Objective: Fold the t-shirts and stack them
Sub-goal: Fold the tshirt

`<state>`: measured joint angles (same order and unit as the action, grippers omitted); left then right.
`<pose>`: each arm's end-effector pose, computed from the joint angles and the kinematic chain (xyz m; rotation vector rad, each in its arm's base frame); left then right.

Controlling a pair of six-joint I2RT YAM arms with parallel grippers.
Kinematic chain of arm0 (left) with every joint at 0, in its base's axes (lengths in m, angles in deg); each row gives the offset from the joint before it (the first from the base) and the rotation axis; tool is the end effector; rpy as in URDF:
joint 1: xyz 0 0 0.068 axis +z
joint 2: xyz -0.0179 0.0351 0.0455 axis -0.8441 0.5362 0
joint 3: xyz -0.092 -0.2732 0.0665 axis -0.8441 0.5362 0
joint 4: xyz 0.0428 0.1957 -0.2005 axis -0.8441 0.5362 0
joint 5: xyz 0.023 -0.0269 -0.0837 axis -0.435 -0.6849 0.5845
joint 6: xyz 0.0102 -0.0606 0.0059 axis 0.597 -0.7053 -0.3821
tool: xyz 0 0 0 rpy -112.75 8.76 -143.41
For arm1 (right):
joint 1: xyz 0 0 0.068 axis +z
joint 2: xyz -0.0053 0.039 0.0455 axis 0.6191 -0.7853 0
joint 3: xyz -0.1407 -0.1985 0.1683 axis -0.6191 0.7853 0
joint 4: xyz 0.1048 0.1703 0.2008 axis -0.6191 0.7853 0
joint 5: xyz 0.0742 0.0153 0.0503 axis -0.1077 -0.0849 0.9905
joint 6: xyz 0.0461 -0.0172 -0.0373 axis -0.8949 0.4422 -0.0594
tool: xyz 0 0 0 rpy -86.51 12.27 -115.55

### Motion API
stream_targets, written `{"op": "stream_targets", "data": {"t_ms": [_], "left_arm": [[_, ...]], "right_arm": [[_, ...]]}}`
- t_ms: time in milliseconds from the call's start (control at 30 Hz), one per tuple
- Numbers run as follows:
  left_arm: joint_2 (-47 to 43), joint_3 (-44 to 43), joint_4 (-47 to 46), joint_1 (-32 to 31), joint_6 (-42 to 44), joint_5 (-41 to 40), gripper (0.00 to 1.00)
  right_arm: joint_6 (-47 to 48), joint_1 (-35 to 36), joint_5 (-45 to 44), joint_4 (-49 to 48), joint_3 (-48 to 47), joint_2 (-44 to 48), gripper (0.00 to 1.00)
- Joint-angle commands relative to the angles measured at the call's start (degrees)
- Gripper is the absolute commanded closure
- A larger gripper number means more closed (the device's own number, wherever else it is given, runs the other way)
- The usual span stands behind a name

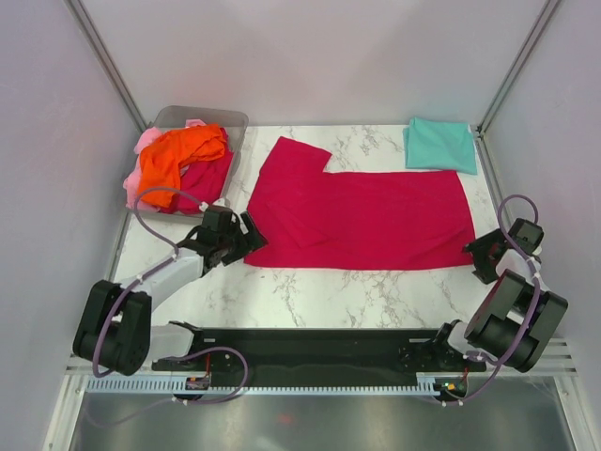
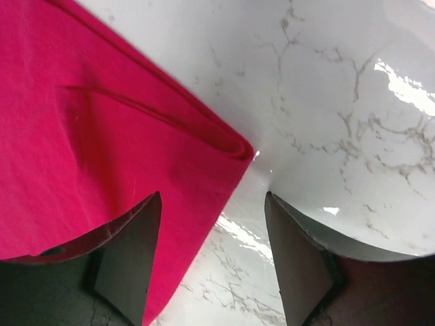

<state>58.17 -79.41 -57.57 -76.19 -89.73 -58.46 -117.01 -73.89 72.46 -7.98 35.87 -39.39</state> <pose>0.2447 -0.0853 0.1796 -0.4497 2.4220 -0.5471 0.2067 -0.1400 0.1578 1.4083 2.1852 0.1630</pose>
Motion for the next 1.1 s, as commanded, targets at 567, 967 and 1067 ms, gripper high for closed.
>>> {"op": "stream_targets", "data": {"t_ms": [567, 967, 1067], "left_arm": [[-11.3, 3.4, 6.4, -0.2, -4.4, -1.9, 0.98], [-33.7, 5.1, 25.5, -0.5, -8.2, -0.9, 0.98], [-36.8, 5.0, 27.3, -0.8, -10.0, 2.0, 0.94]], "right_arm": [[-0.3, -2.6, -0.1, 0.6, 2.0, 3.6, 1.0], [-4.1, -6.8, 1.6, 16.6, 2.3, 17.4, 1.0], [-4.4, -8.0, 2.8, 17.6, 4.4, 19.4, 1.0]]}}
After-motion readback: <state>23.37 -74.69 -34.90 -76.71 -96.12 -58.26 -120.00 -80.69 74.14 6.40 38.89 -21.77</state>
